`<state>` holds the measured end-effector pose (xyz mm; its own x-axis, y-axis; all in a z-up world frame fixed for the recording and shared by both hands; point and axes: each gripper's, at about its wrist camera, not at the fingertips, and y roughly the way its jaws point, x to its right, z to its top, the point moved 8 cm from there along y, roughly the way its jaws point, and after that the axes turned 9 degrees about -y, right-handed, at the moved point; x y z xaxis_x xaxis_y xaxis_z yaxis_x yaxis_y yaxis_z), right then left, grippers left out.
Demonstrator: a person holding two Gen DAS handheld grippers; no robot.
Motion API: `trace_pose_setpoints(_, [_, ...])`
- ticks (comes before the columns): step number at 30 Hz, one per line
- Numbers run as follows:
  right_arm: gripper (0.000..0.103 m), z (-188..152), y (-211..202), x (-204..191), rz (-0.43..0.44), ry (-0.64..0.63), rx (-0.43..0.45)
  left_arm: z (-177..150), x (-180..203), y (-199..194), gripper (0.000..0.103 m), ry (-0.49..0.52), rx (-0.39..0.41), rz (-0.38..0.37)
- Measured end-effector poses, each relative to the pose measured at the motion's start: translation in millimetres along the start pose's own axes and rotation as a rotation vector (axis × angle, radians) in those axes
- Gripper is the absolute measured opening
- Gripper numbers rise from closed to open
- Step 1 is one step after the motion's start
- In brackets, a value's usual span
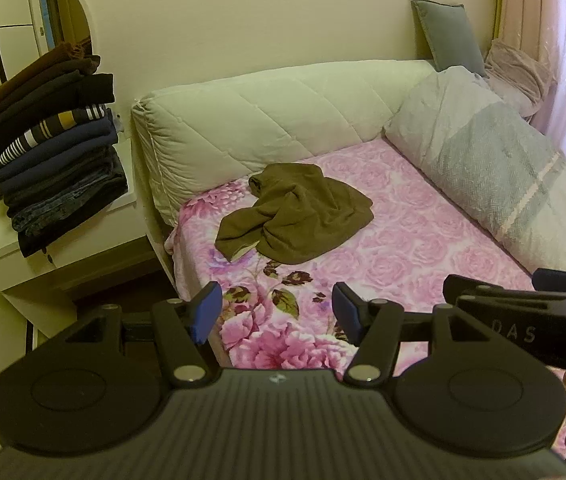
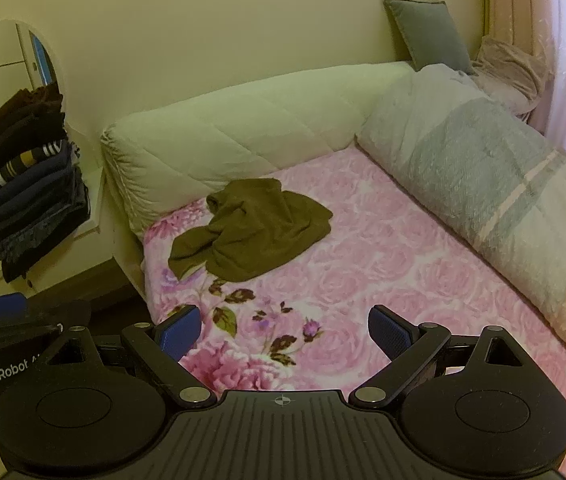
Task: Fold clothes
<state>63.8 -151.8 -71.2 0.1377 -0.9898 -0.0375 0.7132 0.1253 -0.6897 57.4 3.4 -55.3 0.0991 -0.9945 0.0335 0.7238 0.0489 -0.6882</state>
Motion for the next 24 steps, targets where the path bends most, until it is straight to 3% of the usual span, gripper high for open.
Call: trace_pose_setpoints(24, [0.093, 11.8, -19.2, -13.1, 0.012, -0.036, 0.026, -1.2, -6.0, -11.9, 0.057, -0.02, 0.012, -0.001])
